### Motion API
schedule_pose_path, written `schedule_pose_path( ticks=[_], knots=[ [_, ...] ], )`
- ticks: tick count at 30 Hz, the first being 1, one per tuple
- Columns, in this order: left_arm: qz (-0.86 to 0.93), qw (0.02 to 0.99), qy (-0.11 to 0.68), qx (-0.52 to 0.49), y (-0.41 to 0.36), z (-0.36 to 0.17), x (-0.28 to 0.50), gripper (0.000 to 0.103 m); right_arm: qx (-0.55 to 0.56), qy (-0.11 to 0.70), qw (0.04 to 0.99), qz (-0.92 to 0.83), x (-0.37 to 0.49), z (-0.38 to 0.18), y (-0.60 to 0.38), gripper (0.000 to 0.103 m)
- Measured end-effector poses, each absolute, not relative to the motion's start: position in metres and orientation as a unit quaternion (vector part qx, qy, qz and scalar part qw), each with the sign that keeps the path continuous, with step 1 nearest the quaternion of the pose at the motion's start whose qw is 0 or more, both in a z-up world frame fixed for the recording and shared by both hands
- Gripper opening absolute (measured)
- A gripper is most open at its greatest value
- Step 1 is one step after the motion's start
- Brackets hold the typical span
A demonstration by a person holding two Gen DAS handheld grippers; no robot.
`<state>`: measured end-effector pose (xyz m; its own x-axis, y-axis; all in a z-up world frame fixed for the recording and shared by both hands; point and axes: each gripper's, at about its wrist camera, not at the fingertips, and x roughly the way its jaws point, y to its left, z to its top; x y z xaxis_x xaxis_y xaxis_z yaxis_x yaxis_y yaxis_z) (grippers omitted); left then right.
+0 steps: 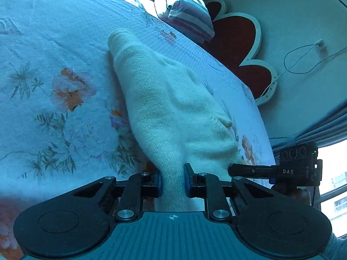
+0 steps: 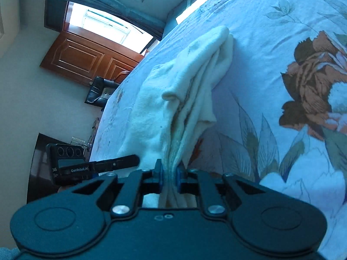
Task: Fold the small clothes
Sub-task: 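Fold the lifted end over onto the bundle with both tools, then open both tools and pull them back from the folded square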
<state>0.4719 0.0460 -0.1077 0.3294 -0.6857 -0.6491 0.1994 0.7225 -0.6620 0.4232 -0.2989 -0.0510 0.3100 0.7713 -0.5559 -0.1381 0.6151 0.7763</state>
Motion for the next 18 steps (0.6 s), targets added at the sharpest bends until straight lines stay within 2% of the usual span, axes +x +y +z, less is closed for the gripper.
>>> schedule_pose_path(
  ticks=[2, 4, 5, 7, 9, 11, 14, 17, 18],
  knots=[
    [-0.255, 0.779, 0.533, -0.211, 0.042, -0.12, 0.464, 0.019, 0.312, 0.524, 0.745, 0.272, 0.411, -0.055, -0.299, 0.012],
    [-0.246, 0.778, 0.526, -0.239, 0.05, -0.125, 0.458, 0.019, 0.273, 0.548, 0.752, 0.246, 0.405, -0.069, -0.291, 0.012],
    [-0.239, 0.783, 0.522, -0.238, 0.051, -0.123, 0.456, 0.024, 0.263, 0.543, 0.758, 0.248, 0.403, -0.072, -0.29, 0.015],
    [-0.205, 0.826, 0.482, -0.207, 0.053, -0.105, 0.451, 0.036, 0.261, 0.528, 0.772, 0.239, 0.398, -0.064, -0.294, 0.031],
    [-0.167, 0.875, 0.424, -0.166, 0.048, -0.084, 0.452, 0.063, 0.207, 0.468, 0.829, 0.224, 0.39, -0.039, -0.298, 0.029],
    [-0.133, 0.904, 0.384, -0.131, 0.037, -0.07, 0.467, 0.071, 0.153, 0.418, 0.869, 0.215, 0.395, -0.017, -0.291, 0.029],
    [-0.111, 0.907, 0.389, -0.121, 0.019, -0.072, 0.501, 0.071, 0.102, 0.371, 0.9, 0.205, 0.422, -0.007, -0.272, 0.029],
    [-0.083, 0.892, 0.434, -0.092, 0.016, -0.098, 0.525, 0.072, 0.057, 0.381, 0.903, 0.19, 0.452, -0.022, -0.251, 0.028],
    [-0.083, 0.893, 0.433, -0.094, 0.014, -0.103, 0.526, 0.081, 0.033, 0.41, 0.894, 0.177, 0.466, -0.035, -0.248, 0.029]
  ],
)
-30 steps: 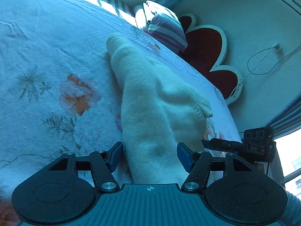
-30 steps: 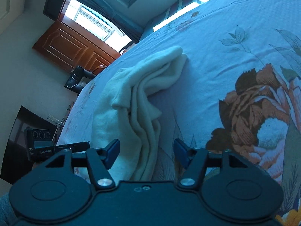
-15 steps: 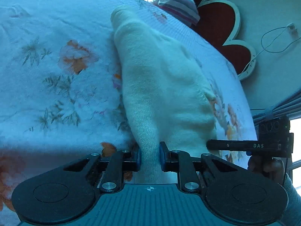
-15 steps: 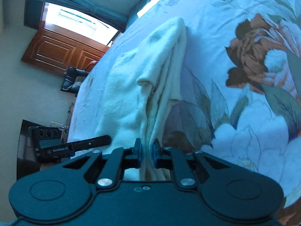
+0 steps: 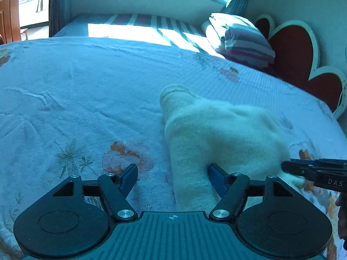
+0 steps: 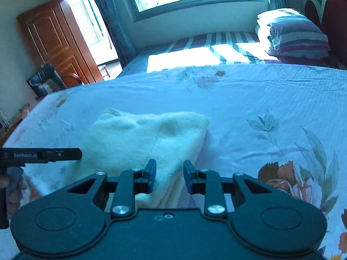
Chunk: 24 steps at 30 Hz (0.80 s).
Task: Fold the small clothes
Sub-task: 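Open both tools and pull them back from the folded square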
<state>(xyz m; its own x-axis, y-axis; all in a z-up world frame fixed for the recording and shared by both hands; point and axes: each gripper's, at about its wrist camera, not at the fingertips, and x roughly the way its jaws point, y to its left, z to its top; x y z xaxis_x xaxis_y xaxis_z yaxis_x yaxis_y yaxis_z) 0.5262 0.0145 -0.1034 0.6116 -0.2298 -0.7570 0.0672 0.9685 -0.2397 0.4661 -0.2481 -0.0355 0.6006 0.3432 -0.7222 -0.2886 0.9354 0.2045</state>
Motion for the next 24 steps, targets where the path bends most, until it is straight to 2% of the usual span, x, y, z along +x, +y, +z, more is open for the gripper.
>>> schedule_pose_path(
  ticks=[1, 2, 3, 6, 8, 10, 11, 12, 13, 24],
  knots=[
    [-0.08, 0.897, 0.425, -0.089, 0.013, -0.104, 0.523, 0.082, 0.025, 0.438, 0.882, 0.173, 0.474, -0.048, -0.244, 0.028],
    [-0.078, 0.898, 0.426, -0.081, 0.011, -0.101, 0.524, 0.082, 0.034, 0.428, 0.886, 0.176, 0.474, -0.053, -0.246, 0.031],
    [-0.076, 0.897, 0.428, -0.079, 0.01, -0.099, 0.525, 0.082, 0.035, 0.431, 0.886, 0.167, 0.475, -0.055, -0.247, 0.044],
    [-0.063, 0.905, 0.419, -0.044, 0.002, -0.085, 0.514, 0.082, 0.05, 0.443, 0.881, 0.159, 0.474, -0.048, -0.254, 0.045],
    [-0.058, 0.911, 0.407, -0.026, 0.001, -0.072, 0.503, 0.083, 0.035, 0.424, 0.893, 0.148, 0.46, -0.034, -0.255, 0.051],
    [-0.058, 0.917, 0.395, -0.027, 0.005, -0.059, 0.491, 0.083, 0.038, 0.416, 0.896, 0.15, 0.446, -0.022, -0.258, 0.075],
    [-0.055, 0.919, 0.391, -0.024, 0.004, -0.054, 0.486, 0.09, 0.036, 0.404, 0.902, 0.149, 0.437, -0.014, -0.259, 0.08],
    [-0.051, 0.922, 0.383, -0.018, 0.008, -0.046, 0.476, 0.1, 0.03, 0.392, 0.908, 0.146, 0.43, -0.006, -0.26, 0.084],
    [-0.048, 0.927, 0.372, -0.013, 0.009, -0.039, 0.465, 0.103, 0.027, 0.386, 0.911, 0.143, 0.422, 0.0, -0.26, 0.086],
    [-0.054, 0.957, 0.283, -0.017, 0.025, 0.024, 0.314, 0.103, 0.055, 0.282, 0.95, 0.119, 0.282, 0.078, -0.254, 0.102]
  ],
)
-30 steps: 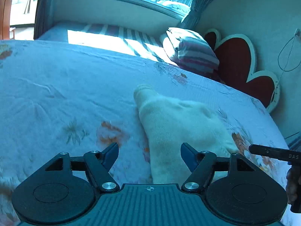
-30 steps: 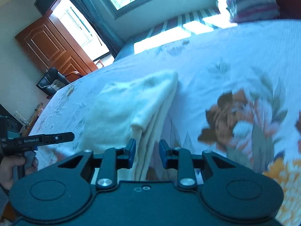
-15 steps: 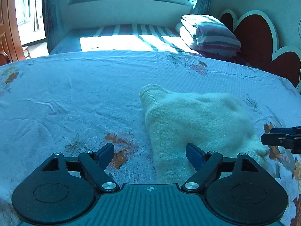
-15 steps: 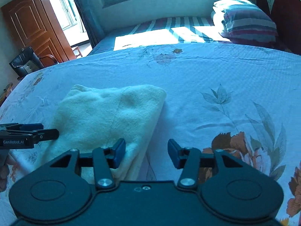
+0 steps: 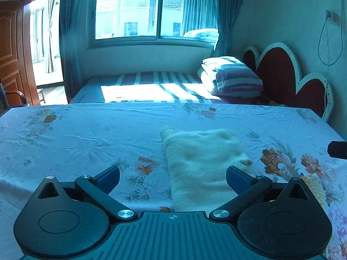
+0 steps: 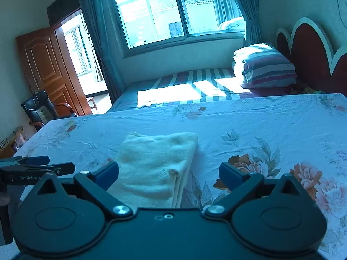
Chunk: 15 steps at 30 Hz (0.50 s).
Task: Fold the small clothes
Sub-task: 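Open both tools and pull them back from the folded square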
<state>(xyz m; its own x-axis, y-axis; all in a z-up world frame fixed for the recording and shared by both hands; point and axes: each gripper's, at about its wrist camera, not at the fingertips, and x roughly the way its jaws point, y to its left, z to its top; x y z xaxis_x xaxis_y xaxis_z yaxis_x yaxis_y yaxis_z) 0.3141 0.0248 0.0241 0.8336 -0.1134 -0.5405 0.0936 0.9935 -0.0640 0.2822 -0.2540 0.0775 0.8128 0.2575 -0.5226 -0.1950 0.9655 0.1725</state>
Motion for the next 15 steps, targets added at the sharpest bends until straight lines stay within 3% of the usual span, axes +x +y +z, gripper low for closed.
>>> schedule_pose_path(
  ticks=[7, 15],
  knots=[
    [-0.059, 0.959, 0.274, -0.038, 0.039, 0.046, 0.226, 0.103, 0.053, 0.254, 0.961, 0.091, 0.192, 0.11, -0.237, 0.103],
    [-0.044, 0.969, 0.241, -0.021, 0.04, 0.072, 0.143, 0.103, 0.019, 0.247, 0.966, 0.073, 0.137, 0.109, -0.216, 0.103]
  ],
)
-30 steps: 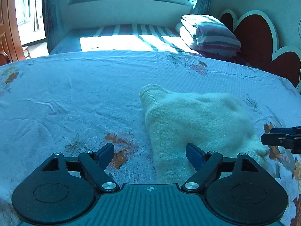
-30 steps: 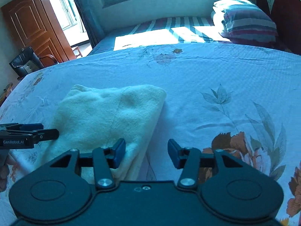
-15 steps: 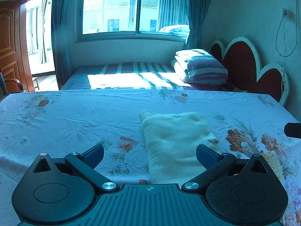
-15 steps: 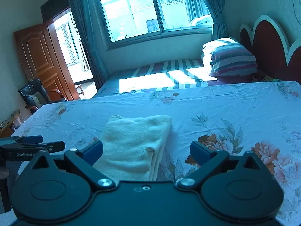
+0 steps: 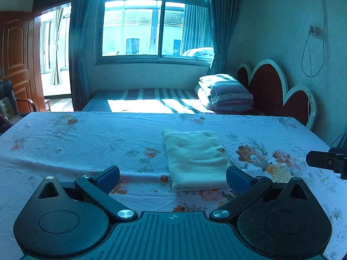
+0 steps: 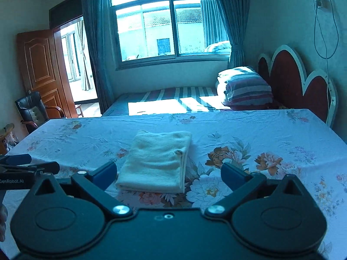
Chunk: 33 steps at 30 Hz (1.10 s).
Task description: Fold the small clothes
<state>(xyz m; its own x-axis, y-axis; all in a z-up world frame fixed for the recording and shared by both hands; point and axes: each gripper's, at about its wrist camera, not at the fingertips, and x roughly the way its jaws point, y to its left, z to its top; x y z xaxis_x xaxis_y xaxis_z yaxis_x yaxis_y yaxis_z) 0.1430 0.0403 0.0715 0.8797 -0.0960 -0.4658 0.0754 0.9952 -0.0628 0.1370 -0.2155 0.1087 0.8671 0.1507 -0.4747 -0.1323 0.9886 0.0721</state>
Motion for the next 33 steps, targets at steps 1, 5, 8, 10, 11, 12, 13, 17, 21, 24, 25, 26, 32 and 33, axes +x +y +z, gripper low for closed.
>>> schedule_pose_path(
  ticks=[1, 5, 8, 10, 11, 12, 13, 17, 21, 24, 25, 26, 32, 33],
  knots=[
    [-0.041, 0.97, 0.239, -0.025, 0.039, 0.073, 0.133, 0.103, 0.017, 0.248, 0.965, 0.078, 0.132, 0.109, -0.214, 0.103],
    [-0.031, 0.97, 0.239, -0.022, 0.026, 0.071, 0.095, 0.103, -0.016, 0.243, 0.967, 0.08, 0.095, 0.108, -0.207, 0.103],
    [-0.027, 0.972, 0.234, -0.019, 0.015, 0.072, 0.067, 0.103, -0.036, 0.232, 0.969, 0.078, 0.063, 0.109, -0.211, 0.103],
    [-0.03, 0.972, 0.231, -0.022, 0.008, 0.075, 0.044, 0.103, -0.044, 0.228, 0.97, 0.071, 0.043, 0.112, -0.214, 0.103],
    [-0.029, 0.973, 0.229, -0.022, 0.006, 0.075, 0.037, 0.103, -0.044, 0.227, 0.97, 0.071, 0.034, 0.113, -0.216, 0.103],
    [-0.029, 0.973, 0.228, -0.02, 0.005, 0.076, 0.029, 0.103, -0.042, 0.225, 0.971, 0.07, 0.027, 0.114, -0.219, 0.103],
    [-0.029, 0.973, 0.229, -0.017, 0.004, 0.078, 0.019, 0.103, -0.037, 0.223, 0.972, 0.07, 0.02, 0.115, -0.221, 0.103],
    [-0.024, 0.974, 0.227, -0.018, 0.002, 0.08, -0.005, 0.103, -0.037, 0.222, 0.971, 0.075, 0.001, 0.116, -0.224, 0.103],
    [-0.019, 0.975, 0.22, -0.021, 0.003, 0.082, -0.017, 0.103, -0.042, 0.21, 0.973, 0.081, -0.013, 0.118, -0.224, 0.103],
    [-0.017, 0.976, 0.214, -0.022, 0.003, 0.084, -0.023, 0.103, -0.043, 0.206, 0.974, 0.083, -0.016, 0.12, -0.224, 0.103],
    [-0.015, 0.977, 0.211, -0.022, 0.003, 0.085, -0.024, 0.103, -0.045, 0.205, 0.974, 0.084, -0.016, 0.121, -0.224, 0.103],
    [-0.014, 0.977, 0.21, -0.023, 0.002, 0.086, -0.024, 0.103, -0.046, 0.202, 0.975, 0.084, -0.017, 0.122, -0.224, 0.103],
    [-0.014, 0.98, 0.199, -0.023, 0.002, 0.091, -0.025, 0.103, -0.046, 0.191, 0.976, 0.09, -0.022, 0.125, -0.222, 0.103],
    [-0.015, 0.98, 0.198, -0.023, 0.002, 0.092, -0.024, 0.103, -0.045, 0.192, 0.976, 0.091, -0.022, 0.124, -0.222, 0.103]
  ],
)
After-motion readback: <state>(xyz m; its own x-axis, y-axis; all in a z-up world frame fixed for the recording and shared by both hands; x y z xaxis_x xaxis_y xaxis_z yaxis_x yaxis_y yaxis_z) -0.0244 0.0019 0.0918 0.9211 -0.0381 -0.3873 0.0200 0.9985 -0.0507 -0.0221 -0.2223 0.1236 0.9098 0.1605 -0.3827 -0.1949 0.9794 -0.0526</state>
